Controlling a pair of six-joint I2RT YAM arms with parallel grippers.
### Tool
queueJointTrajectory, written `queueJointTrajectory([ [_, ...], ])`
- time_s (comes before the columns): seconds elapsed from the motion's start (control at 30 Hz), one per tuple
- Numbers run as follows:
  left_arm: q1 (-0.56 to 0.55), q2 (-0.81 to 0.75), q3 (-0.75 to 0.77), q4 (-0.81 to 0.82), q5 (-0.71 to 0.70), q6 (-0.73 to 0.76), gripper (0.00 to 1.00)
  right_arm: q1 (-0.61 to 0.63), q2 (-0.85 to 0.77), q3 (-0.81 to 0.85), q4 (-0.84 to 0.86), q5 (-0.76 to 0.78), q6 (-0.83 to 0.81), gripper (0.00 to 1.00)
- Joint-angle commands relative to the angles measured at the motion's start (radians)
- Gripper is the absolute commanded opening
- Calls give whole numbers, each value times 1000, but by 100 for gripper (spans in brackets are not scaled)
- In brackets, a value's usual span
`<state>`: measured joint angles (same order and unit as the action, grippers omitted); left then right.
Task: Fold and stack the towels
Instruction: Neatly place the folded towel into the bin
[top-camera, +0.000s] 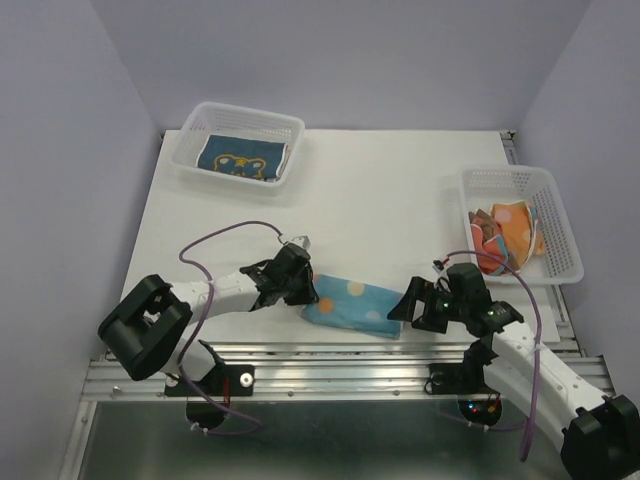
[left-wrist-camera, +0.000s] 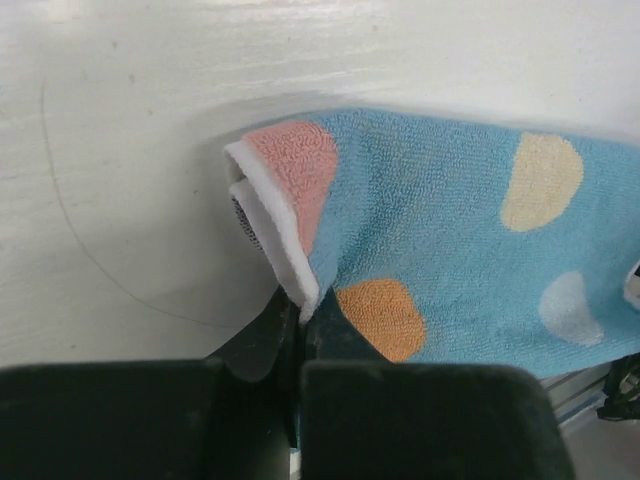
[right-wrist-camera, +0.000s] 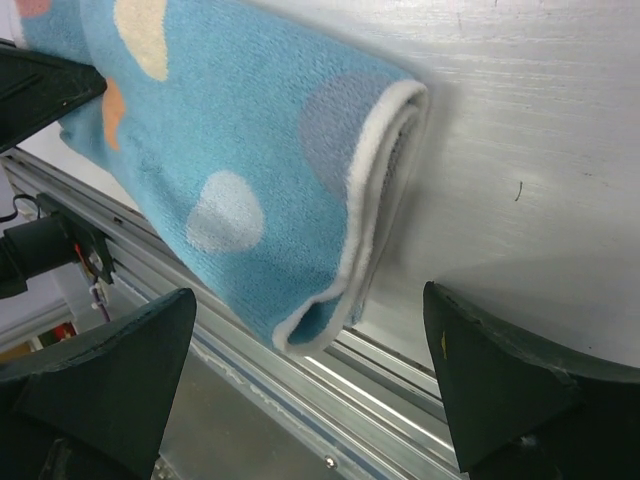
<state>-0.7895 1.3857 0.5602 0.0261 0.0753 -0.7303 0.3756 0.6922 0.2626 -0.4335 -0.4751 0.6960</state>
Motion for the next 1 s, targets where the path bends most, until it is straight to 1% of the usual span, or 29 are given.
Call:
queueJointTrajectory([
  [0.0, -30, 96, 24, -149, -115, 8, 0, 9, 12, 76, 50, 26, -46, 100],
  [0.1, -65, 131, 82, -170, -183, 8, 0, 9, 24, 78, 67, 33, -52, 100],
  [0.17, -82, 147, 153, -195, -258, 23, 0, 9, 26, 75, 93, 50, -56, 100],
  [0.2, -94, 163, 214, -219, -325, 38, 0, 11, 20, 72, 104, 79, -58, 100],
  [0.23, -97, 173, 245, -229, -359, 57, 0, 9, 14, 69, 128, 99, -55, 100],
  [0.27, -97, 194, 277, -236, -391, 77, 0, 9, 4, 64, 139, 151, -53, 100],
  [0.3, -97, 208, 309, -236, -429, 98, 0, 9, -6, 61, 153, 151, -49, 100],
  [0.33, -97, 225, 384, -258, -498, 148, 0, 9, -34, 60, 174, 212, -37, 100],
  [0.37, -96, 242, 424, -270, -521, 175, 0, 9, -54, 56, 186, 240, -32, 100],
  [0.4, -96, 274, 498, -276, -569, 210, 0, 9, -72, 53, 194, 297, -26, 100],
  [0.47, -91, 311, 575, -288, -620, 252, 0, 11, -130, 49, 211, 349, -18, 100],
  [0.5, -86, 346, 639, -285, -634, 312, 0, 9, -147, 47, 213, 384, -18, 100],
  [0.53, -77, 364, 670, -282, -664, 350, 0, 9, -186, 41, 216, 395, -29, 100],
  [0.57, -71, 384, 700, -282, -672, 443, 0, 9, -201, 40, 216, 406, -35, 100],
  [0.67, -40, 472, 834, -287, -720, 563, 0, 9, -244, 32, 211, 461, -47, 100],
  [0.7, -10, 519, 874, -304, -738, 613, 0, 9, -269, 29, 210, 469, -49, 100],
  [0.73, 7, 539, 961, -339, -762, 638, 0, 9, -276, 26, 213, 504, -46, 100],
  [0.77, 45, 556, 1001, -356, -767, 664, 0, 9, -284, 14, 216, 506, -46, 100],
  [0.8, 62, 571, 1039, -364, -778, 695, 0, 9, -290, 6, 217, 510, -46, 100],
  [0.83, 81, 593, 1105, -370, -785, 756, 0, 9, -296, -2, 225, 507, -46, 100],
  [0.87, 119, 610, 1138, -371, -786, 788, 0, 9, -298, -14, 228, 506, -44, 100],
  [0.9, 134, 621, 1167, -370, -787, 814, 0, 9, -298, -19, 234, 503, -46, 100],
  [0.93, 151, 630, 1237, -380, -781, 860, 0, 9, -292, -20, 236, 504, -46, 100],
  [0.97, 165, 642, 1271, -385, -786, 879, 0, 9, -287, -20, 236, 507, -47, 100],
])
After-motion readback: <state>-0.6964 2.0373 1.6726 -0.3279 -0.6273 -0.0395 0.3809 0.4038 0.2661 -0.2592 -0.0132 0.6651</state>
